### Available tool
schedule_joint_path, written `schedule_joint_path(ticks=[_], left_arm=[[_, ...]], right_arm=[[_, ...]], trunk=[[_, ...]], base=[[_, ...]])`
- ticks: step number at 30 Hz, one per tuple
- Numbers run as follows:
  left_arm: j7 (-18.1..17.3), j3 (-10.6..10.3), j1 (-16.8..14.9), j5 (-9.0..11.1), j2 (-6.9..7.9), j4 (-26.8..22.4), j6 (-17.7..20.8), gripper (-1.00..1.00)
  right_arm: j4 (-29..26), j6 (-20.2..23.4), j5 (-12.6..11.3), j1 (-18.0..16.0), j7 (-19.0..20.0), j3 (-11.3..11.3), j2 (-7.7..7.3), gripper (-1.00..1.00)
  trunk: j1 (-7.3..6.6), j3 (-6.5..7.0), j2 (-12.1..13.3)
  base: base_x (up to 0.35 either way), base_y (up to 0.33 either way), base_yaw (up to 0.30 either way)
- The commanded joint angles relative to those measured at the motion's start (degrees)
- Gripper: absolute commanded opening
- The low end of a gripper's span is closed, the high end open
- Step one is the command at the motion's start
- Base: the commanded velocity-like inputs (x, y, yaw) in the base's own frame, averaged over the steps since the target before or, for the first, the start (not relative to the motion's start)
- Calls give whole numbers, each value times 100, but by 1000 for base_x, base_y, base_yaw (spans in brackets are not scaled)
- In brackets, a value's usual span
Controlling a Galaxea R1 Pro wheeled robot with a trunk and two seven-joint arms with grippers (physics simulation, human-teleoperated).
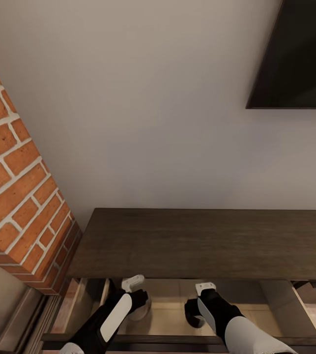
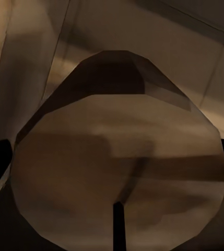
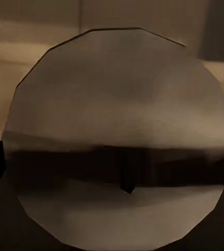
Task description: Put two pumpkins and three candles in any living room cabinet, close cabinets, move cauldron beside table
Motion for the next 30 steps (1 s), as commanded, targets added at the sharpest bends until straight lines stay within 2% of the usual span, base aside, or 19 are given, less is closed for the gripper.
schedule_joint_path(ticks=[1,8,11,15,21,30], left_arm=[[37,-2,-17,4,-2,11,2,-100],[195,-5,-72,12,-16,51,70,-100],[206,-6,-73,16,-44,53,598,-100],[203,-8,-90,14,-84,264,814,-100],[198,-4,-353,26,-147,730,853,-100],[193,-6,-478,30,-176,925,855,-100]], right_arm=[[1,0,-4,-15,-1,-1,-1,-100],[8,5,-4,-86,-13,-5,13,-100],[9,7,-13,-88,-13,-2,26,-100],[16,12,-26,-88,-13,-3,41,-100],[53,25,-31,-96,-19,-1,42,-100],[289,30,-39,-204,-28,-5,43,-100]], trunk=[[0,0,0],[0,0,0],[0,0,0],[0,0,0],[0,0,0],[0,0,0]], base=[[0,0,0],[0,0,0],[0,0,0],[0,0,0],[0,0,0],[0,0,0]])
